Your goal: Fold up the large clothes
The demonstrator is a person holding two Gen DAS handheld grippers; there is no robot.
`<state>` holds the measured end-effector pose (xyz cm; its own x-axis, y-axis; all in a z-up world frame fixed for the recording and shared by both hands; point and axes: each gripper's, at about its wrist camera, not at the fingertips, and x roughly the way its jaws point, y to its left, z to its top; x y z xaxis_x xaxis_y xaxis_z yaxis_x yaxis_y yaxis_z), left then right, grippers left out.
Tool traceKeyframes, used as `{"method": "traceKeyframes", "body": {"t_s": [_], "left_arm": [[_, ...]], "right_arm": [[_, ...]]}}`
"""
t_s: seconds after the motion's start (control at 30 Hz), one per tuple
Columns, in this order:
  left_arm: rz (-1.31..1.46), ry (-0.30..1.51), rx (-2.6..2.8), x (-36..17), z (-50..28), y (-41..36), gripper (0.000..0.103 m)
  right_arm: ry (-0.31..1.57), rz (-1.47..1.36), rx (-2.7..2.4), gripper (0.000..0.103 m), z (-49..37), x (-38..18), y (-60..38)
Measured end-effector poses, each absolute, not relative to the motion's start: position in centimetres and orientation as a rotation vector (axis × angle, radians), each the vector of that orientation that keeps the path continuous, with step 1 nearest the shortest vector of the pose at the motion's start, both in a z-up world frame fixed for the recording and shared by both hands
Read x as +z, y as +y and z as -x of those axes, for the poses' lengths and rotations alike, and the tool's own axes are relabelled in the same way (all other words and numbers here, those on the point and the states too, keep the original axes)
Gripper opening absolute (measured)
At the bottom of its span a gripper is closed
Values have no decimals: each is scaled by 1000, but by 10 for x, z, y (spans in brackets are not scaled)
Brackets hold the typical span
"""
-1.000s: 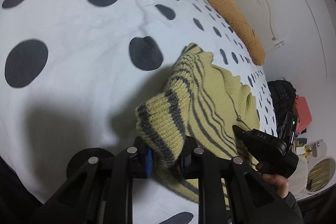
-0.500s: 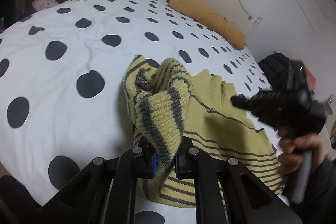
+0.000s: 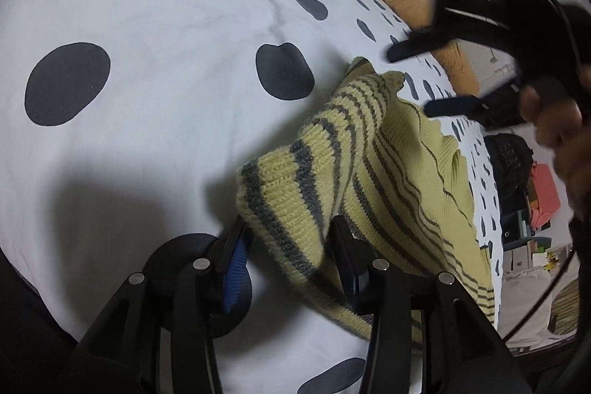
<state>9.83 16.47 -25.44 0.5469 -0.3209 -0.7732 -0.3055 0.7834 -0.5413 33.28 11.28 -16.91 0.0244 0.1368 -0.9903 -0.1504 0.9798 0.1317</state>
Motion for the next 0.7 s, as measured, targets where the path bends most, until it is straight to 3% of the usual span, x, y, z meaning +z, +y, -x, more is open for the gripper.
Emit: {"method": "traceKeyframes", "body": {"t_s": [0.13,0.27,0.3,0.37,0.4,0.7], "left_arm": [[689,1029,-29,-255,-101,161,48],[707,1033,-52,-257,-101,163,49],[709,1035,-62,-256,-101,164,49],[709,1036,-77,-255,-100,163,37],[724,1032,-110,-254,-100,162,12],[699,923,-234,-191,-87,140,10]], "right_arm": [[1658,106,141,69,-347,-210,152],[1671,239,9,67,-359,-241,169],[1651,269,-13,44,-361,-246,170],[1632,277,-31,30,-363,-248,163],[1632,259,-14,23,-363,-247,159],[1543,71,111,18,-349,-185,101]]}}
